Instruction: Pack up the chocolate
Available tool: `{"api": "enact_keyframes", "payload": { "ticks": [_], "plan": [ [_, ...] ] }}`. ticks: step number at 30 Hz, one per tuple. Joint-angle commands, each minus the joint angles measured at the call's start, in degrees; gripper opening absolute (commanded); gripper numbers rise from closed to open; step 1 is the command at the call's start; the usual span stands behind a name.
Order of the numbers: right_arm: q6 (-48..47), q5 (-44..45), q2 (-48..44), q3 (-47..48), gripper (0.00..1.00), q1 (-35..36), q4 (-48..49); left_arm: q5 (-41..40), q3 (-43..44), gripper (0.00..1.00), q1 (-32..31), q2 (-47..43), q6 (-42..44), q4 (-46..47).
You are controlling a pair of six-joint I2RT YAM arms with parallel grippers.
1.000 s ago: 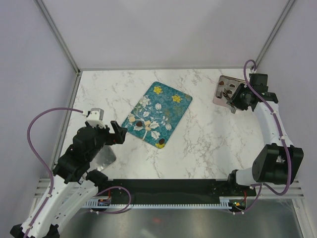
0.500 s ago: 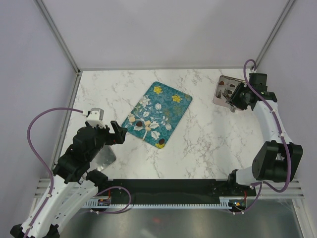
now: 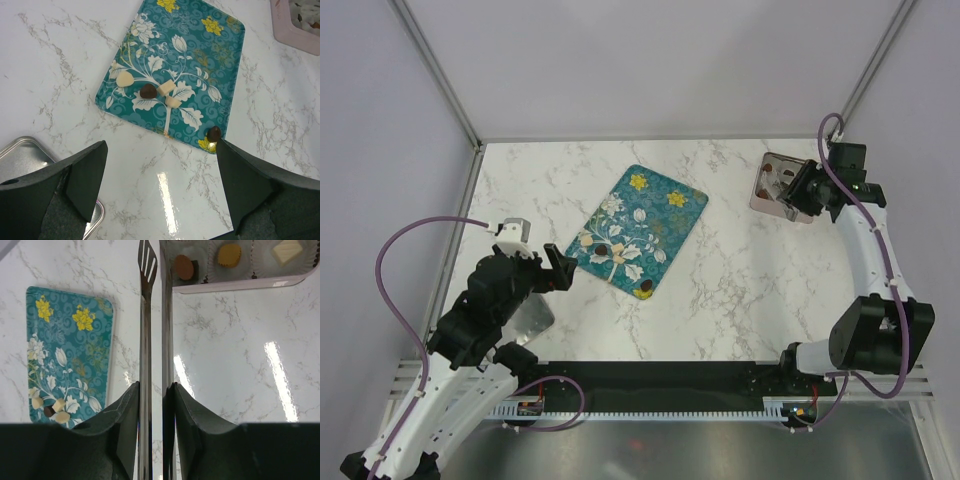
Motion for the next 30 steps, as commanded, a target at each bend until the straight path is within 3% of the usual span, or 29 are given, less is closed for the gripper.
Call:
{"api": "enact_keyframes", "payload": {
  "ticks": [1, 7, 15, 22, 26, 30],
  "plan": [
    [1.68, -4.45, -3.86, 3.08, 0.39, -0.25, 0.44, 0.53, 0.27, 0.97, -0.01, -0.06, 1.37, 1.21],
    [3.97, -7.63, -6.85, -0.61, 0.39, 2.81, 1.76, 0.97, 0.27, 0.97, -0.01, -0.77, 1.46, 1.47],
    [6.87, 1.59, -9.58, -7.2, 0.38, 17.13, 2.11, 1.41, 0.19, 0.97, -0.01, -2.26, 1.46, 1.47],
    [7.31, 10.03, -14.76, -17.91, 0.36, 20.66, 3.7, 2.46, 0.19, 0.97, -0.1, -2.18, 1.46, 1.65],
    [9.85, 9.52, -18.28, -24.24, 0.36, 21.28, 5.97, 2.64, 0.19, 0.97, -0.1, -2.09, 1.54, 1.82],
    [13.98, 13.09, -19.42, -31.18, 0.41, 24.79, 8.18, 2.73, 0.1, 0.97, -0.01, -2.0, 1.54, 2.0]
  ]
}}
